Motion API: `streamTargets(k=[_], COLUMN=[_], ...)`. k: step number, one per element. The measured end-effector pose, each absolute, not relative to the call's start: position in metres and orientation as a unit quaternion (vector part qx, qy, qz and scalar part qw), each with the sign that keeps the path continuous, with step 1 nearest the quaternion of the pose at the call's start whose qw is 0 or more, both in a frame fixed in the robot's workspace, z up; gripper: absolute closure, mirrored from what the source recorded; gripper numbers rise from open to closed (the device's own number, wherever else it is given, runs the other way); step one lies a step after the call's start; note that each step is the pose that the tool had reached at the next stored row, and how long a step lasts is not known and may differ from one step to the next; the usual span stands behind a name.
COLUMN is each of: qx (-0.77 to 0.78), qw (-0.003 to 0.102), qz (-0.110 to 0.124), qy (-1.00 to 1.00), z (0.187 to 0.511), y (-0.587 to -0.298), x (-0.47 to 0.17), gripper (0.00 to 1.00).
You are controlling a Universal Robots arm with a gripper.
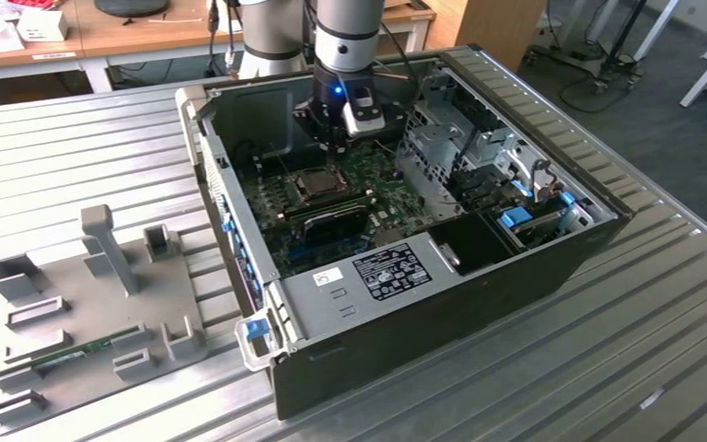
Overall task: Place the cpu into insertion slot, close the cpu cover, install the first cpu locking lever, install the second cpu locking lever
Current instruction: 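Close the cpu cover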
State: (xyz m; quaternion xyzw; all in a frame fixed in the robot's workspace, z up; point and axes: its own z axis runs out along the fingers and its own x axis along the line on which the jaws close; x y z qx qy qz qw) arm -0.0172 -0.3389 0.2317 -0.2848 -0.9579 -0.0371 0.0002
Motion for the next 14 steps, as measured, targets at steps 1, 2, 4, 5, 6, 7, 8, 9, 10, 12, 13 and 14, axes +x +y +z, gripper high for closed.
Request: streamTargets(k=[1,2,4,5,6,7,8,9,10,12,13,14], qx=[-0.276,-0.268,-0.249,-0.242,-0.238,-0.238,-0.238,-0.238,-0.237,-0.237,-0.238,-0.237], qw=[0.001,0.001,0.002,0.002,0.002,0.002,0.002,0.002,0.002,0.002,0.002,0.002], qz=[-0.037,-0.037,-0.037,-0.037,-0.036,-0.036,-0.036,-0.036,-0.036,-0.036,-0.037,-0.036], qy=[-0.960,-0.963,-0.968,-0.970,-0.971,-0.971,-0.971,-0.971,-0.971,-0.971,-0.971,-0.971], z=[0.2315,0.2313,0.2310,0.2309,0.2309,0.2309,0.2309,0.2308,0.2308,0.2308,0.2308,0.2308], y=[-0.3389,-0.3389,-0.3389,-0.3389,-0.3389,-0.3389,-0.3389,-0.3389,-0.3389,-0.3389,-0.3389,-0.3389], x=[-0.0172,-0.0172,-0.0172,-0.0172,-0.0172,-0.0172,-0.0172,-0.0172,-0.0172,-0.0172,-0.0172,-0.0172], gripper=[0.90,0.90,0.90,0.90,0.90,0.90,0.90,0.90,0.90,0.90,0.90,0.90])
